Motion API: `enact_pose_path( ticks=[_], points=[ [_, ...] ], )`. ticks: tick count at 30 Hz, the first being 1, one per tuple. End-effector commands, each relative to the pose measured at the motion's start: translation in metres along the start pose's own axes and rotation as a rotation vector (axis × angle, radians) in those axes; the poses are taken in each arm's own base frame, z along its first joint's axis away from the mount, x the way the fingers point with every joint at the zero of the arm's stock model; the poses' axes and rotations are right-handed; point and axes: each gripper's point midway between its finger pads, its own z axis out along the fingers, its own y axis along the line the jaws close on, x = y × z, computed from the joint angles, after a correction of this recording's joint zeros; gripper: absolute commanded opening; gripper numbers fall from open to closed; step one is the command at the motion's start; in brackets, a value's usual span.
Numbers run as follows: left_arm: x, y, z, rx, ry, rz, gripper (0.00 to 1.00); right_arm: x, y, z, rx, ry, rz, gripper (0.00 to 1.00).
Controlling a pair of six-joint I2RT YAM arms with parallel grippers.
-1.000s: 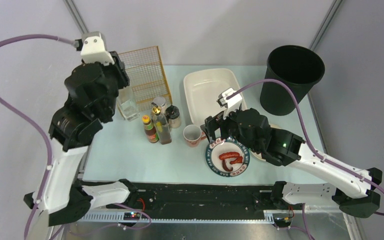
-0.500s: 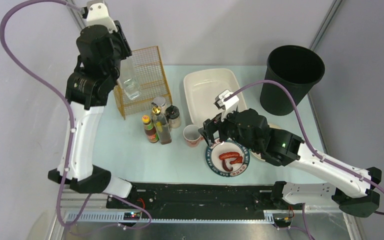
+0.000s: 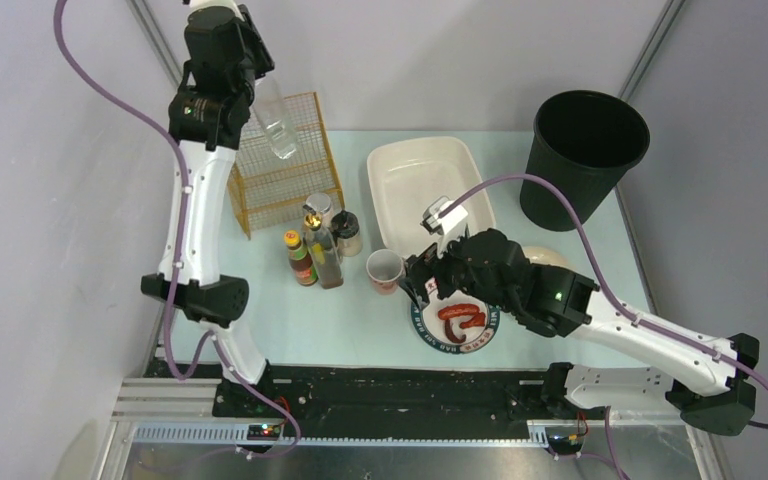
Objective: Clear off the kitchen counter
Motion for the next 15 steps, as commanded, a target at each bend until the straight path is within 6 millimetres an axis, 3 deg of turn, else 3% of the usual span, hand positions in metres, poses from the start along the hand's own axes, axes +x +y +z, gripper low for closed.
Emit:
enact_pose_path(
  ticks=[1,15],
  points=[
    [-0.065,-0.007,0.004,0.049,-0.221,-0.153,0.0,0.0,0.015,-0.003,-0.075,-0.018,0.037,0.93],
    [-0.079,-0.018,0.047,0.073,-0.355,-0.19,0.0,0.026,0.024,0.014,-0.119,0.053,0.029,0.93]
  ],
)
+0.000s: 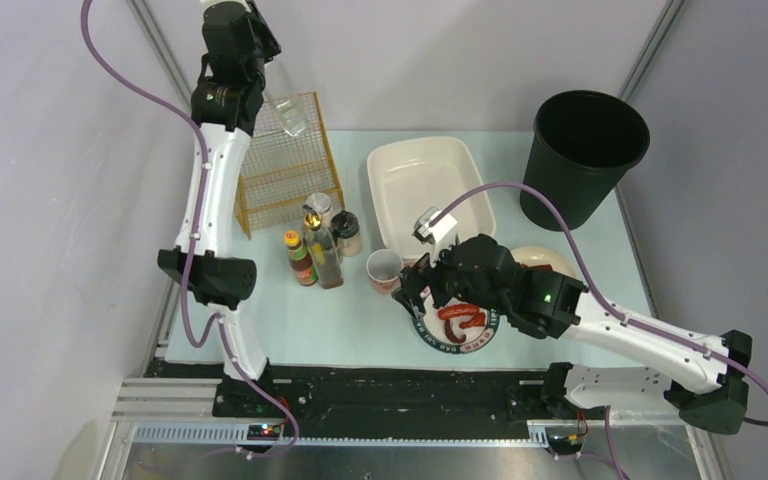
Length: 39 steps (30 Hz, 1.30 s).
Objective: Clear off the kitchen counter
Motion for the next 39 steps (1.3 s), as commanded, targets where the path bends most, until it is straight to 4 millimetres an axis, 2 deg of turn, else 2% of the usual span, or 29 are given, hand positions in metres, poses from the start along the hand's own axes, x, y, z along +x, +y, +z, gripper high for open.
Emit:
enact_pose_path(
  ticks=[1,18,25,39],
  points=[
    [-0.094,-0.018,-0.016,0.08,-0.295,-0.114,0.0,-0.002,0.009,0.008,-0.035,-0.012,0.012,0.93],
    [-0.083,-0.021,0.023,0.052,-0.379,-0.084,0.0,-0.003,-0.006,0.012,-0.019,-0.015,0.044,0.94],
    [-0.085,-0.018,0.029,0.028,-0.416,-0.069,0.0,-0.002,-0.011,0.015,-0.016,-0.009,0.056,0.94],
    [-0.046,-0.016,0.061,-0.005,-0.381,-0.052,0.0,0.005,-0.022,0.026,-0.009,0.02,0.097,0.93]
  ],
)
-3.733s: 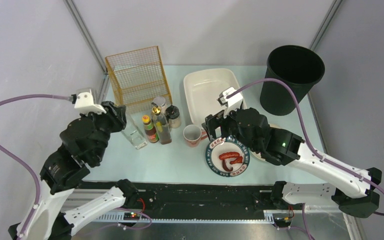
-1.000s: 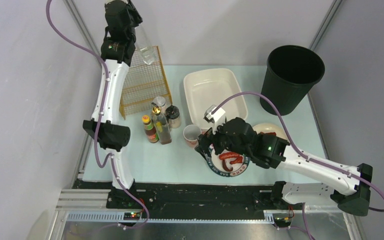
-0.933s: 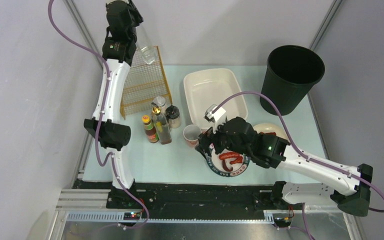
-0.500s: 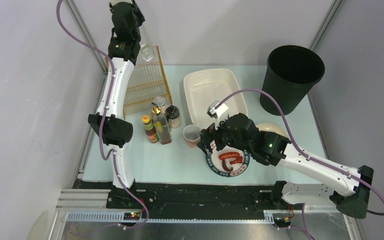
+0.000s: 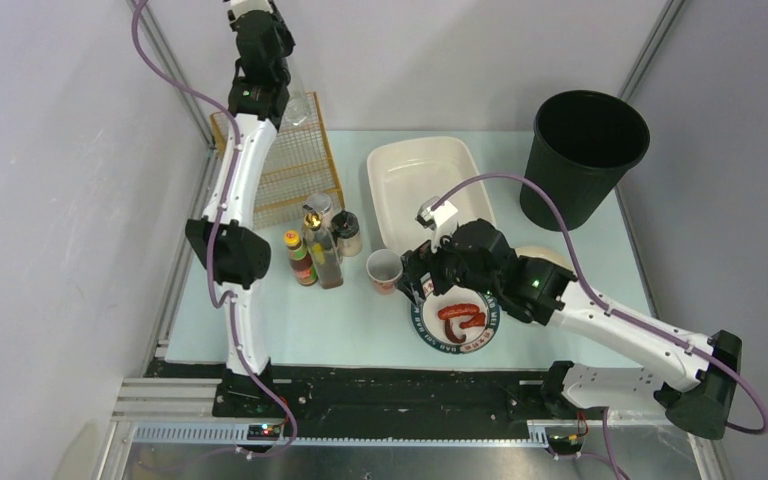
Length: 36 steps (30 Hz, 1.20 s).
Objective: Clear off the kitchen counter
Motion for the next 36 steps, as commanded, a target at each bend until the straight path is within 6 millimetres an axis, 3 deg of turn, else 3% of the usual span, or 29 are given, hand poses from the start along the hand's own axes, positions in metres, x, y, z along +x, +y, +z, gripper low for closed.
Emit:
enact_pose_path(
  ticks=[1,12,22,36],
  points=[
    [-0.068,-0.003,-0.003,0.008,-0.207,-0.092,0.0,-0.007,0.005,0.004,-0.027,-0.024,0.017,0.94],
    [-0.024,0.0,0.011,-0.01,-0.135,-0.042,0.0,-0.002,-0.002,0.011,-0.009,-0.003,0.034,0.93],
    [0.033,0.009,0.016,-0.035,-0.025,-0.028,0.0,-0.005,-0.005,0.011,-0.024,-0.01,0.082,0.93],
    [0.08,0.019,0.01,-0.052,0.075,0.015,0.0,-0.004,-0.004,0.007,-0.026,-0.015,0.097,0.93]
  ],
)
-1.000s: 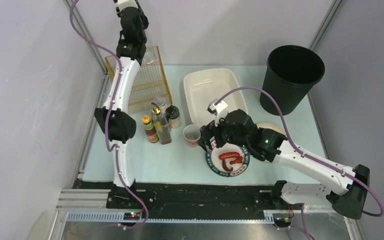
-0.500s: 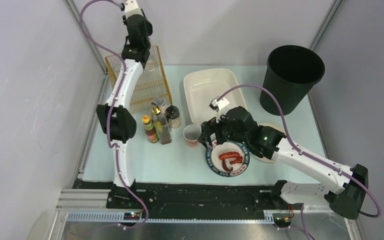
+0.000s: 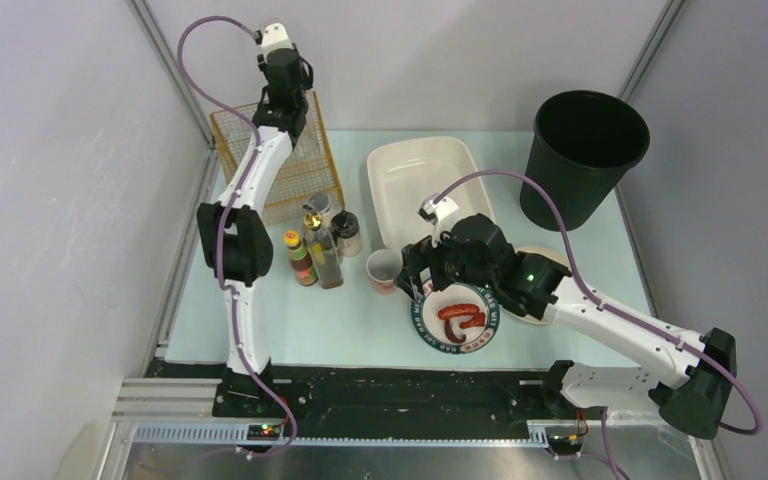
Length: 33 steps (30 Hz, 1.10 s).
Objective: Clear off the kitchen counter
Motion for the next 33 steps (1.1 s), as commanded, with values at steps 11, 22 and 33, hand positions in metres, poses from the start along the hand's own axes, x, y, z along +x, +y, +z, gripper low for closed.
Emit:
enact_pose_path(
  ticks=[11,22,33],
  points=[
    [-0.015,0.012,-0.009,-0.029,-0.045,-0.036,0.07,-0.012,0.006,-0.011,-0.022,-0.058,0.017,0.94],
    [-0.018,0.014,-0.027,0.002,-0.022,-0.03,0.99,-0.016,0.008,-0.016,-0.026,-0.078,0.017,0.96],
    [-0.043,0.023,-0.086,0.072,0.02,-0.039,1.0,-0.025,0.014,-0.022,-0.034,-0.121,0.005,0.97]
  ],
)
